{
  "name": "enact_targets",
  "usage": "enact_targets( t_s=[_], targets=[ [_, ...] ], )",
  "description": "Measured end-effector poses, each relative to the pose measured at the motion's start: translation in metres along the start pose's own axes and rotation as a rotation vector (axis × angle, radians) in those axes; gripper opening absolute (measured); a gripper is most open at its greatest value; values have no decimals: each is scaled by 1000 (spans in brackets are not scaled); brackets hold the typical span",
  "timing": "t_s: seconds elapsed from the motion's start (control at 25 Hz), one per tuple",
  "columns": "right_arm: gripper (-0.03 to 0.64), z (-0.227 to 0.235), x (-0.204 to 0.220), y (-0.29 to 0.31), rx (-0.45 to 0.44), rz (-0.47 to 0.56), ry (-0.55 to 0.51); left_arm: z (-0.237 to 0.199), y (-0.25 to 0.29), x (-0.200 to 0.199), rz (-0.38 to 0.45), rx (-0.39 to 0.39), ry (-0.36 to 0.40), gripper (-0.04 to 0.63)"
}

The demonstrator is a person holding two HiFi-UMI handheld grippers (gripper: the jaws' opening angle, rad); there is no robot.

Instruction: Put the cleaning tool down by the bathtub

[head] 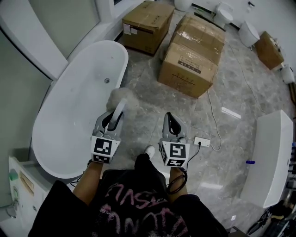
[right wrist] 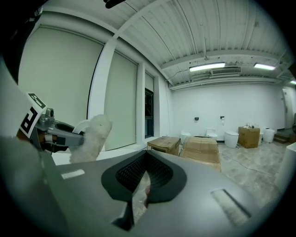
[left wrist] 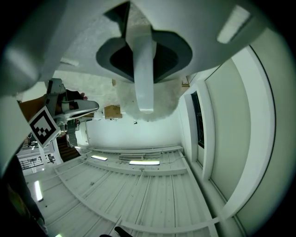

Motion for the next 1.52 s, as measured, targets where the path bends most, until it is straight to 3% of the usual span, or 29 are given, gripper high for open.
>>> enact_targets(
  t_s=[0.16, 0.4, 0.72, 1.16, 1.36, 1.52],
  targets=[
    [14, 23, 2, 23, -20, -27, 16, 4, 29, -10, -34, 0, -48, 84],
    [14, 59, 8, 55, -35, -72, 9, 8, 74, -14, -95, 0, 12, 84],
    [14, 94, 10, 83, -59, -97, 4, 17, 115, -28, -120, 1, -8, 85],
    [14, 96, 10, 107, -109, -117, -1, 14, 132, -31, -141, -14, -26, 85],
    [14, 87, 16, 113, -108, -152, -4, 12, 128, -29, -155, 20, -12, 84],
    [14, 77, 12, 116, -84, -147, 5, -3, 131, -27, -147, 39, -52, 84]
  ],
)
Point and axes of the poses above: the fingertips, and each gripper's own axes: y forward along the fingers, z to its right, x out of its underside, the point moved 7 cm from there along -y, backward along the fingers, and after that the axes turned 11 degrees about -z, right-handed, at the moved point
